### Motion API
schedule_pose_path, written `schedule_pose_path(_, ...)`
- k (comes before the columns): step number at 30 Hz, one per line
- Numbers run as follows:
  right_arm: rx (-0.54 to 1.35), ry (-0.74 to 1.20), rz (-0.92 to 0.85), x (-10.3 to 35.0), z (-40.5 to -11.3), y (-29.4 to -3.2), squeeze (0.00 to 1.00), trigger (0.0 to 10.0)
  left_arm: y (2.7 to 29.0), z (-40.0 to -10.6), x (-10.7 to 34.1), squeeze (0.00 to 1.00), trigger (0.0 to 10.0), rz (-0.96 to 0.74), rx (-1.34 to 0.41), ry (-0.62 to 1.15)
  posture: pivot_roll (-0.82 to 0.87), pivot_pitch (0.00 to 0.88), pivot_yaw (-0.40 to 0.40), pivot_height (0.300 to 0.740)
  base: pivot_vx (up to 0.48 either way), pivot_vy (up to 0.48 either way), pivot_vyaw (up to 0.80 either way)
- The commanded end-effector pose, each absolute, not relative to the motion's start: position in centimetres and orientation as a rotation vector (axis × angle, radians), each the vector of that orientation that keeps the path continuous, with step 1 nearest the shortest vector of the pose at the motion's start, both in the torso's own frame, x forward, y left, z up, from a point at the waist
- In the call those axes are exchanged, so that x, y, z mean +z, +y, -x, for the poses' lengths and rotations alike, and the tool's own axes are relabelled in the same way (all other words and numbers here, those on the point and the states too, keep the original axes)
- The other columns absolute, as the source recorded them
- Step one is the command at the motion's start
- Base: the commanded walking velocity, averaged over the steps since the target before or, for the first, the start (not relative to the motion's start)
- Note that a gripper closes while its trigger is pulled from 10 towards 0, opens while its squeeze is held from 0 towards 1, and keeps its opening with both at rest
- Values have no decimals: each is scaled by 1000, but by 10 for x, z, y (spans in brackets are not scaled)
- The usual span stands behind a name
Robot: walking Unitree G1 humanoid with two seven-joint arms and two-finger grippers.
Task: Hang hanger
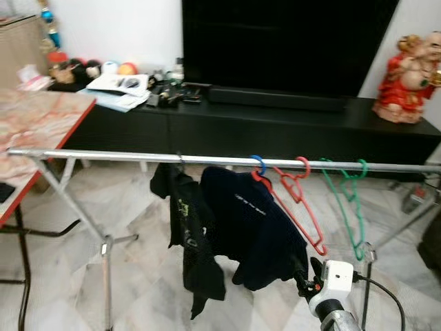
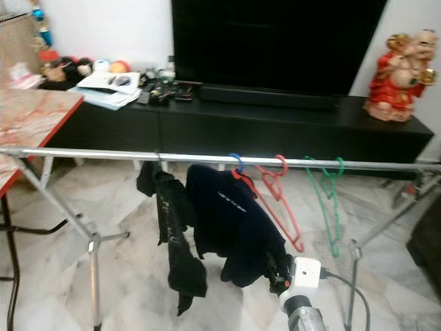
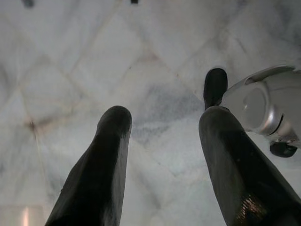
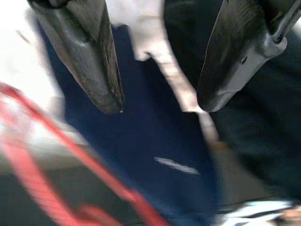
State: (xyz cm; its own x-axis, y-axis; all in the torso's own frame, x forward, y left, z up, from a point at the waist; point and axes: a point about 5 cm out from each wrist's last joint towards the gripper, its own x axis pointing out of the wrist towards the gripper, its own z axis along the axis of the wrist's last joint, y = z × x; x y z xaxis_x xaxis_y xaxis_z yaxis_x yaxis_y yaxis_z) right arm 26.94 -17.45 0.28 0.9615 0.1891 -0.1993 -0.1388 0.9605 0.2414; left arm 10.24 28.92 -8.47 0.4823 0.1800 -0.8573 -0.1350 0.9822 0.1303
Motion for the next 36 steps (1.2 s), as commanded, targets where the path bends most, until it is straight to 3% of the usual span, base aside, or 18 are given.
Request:
schedule_pose_path(1, 232, 186, -219, 13, -278, -169, 0, 10000, 288, -97, -87, 0, 10000, -50, 184, 1072, 102, 0, -31, 740, 244, 0, 800)
schedule_pose_path(9, 248, 148, -226, 24, -287, -166, 0, 10000, 289, -98, -86, 0, 10000, -53, 181, 1072, 108, 0, -25, 740, 274, 0, 266)
schedule_pose_path(28, 23, -1, -224, 53, -303, -183, 0, 10000, 287, -100, -86, 0, 10000, -51, 160, 1073, 108, 0, -21, 740, 0, 0, 0)
schedule_pose_path(36, 43, 111, -161, 55, -320, -179, 0, 10000, 286, -100, -87, 0, 10000, -59, 142, 1090, 105, 0, -19, 740, 0, 0, 0)
